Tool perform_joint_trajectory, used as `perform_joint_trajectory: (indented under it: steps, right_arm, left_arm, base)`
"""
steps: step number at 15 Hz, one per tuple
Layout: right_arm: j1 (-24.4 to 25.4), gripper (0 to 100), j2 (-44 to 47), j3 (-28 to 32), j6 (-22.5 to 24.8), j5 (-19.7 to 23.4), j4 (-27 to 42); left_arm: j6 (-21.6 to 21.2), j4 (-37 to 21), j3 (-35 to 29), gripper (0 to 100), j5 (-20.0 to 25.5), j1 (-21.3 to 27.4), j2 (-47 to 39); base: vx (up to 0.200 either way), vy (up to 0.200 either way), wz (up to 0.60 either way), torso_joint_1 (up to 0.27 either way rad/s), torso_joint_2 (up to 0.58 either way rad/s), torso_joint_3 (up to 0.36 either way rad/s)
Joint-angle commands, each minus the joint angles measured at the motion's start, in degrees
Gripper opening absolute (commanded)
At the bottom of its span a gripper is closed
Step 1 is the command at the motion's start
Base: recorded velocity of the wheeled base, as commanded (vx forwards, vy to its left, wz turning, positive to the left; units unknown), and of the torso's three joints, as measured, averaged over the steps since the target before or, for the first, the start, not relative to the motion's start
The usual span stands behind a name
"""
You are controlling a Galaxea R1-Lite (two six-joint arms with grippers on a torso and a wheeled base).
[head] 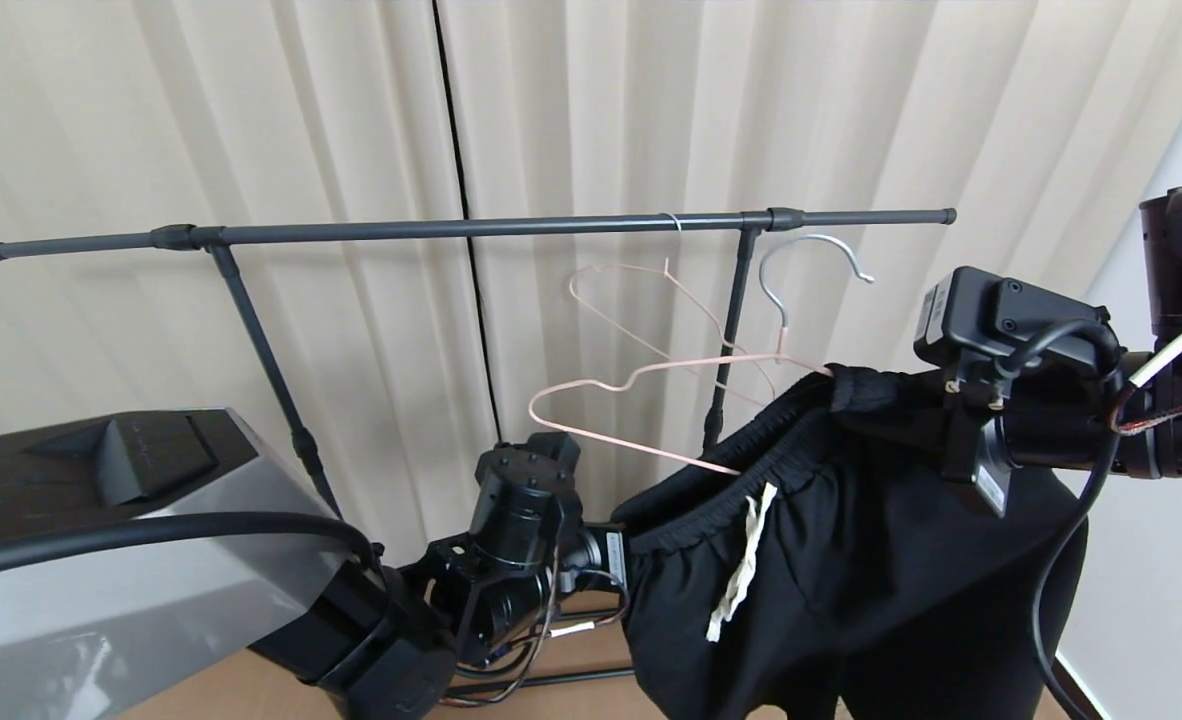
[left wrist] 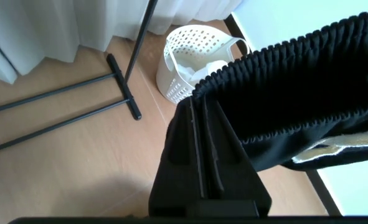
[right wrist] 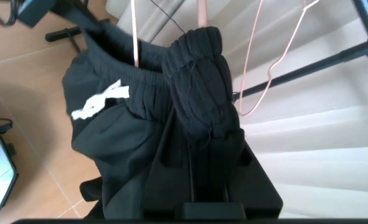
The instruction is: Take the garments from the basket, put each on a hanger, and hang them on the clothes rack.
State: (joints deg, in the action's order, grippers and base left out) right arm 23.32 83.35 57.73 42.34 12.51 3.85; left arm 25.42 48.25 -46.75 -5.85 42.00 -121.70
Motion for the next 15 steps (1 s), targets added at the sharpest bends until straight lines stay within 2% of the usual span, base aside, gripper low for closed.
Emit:
perform_joint_trajectory:
  steps: [1, 15]
  right_arm:
    - [-1.08, 0, -0.91, -1.75, 0.03, 0.15, -0.07]
    - [-2.67, 0, -5.04, -12.3, 0.11, 0.76, -0.16]
  left_arm:
    - [-0.37, 0.53, 0.26, 0, -0.39, -1.22, 0.41]
    - [-1.95, 0.88, -0.36, 0, -0.39, -8.33, 3.49]
  base:
    - [0.0, 0.0, 0.0, 0.0, 0.0, 0.0]
    - [0.0, 0.0, 0.0, 0.0, 0.0, 0.0]
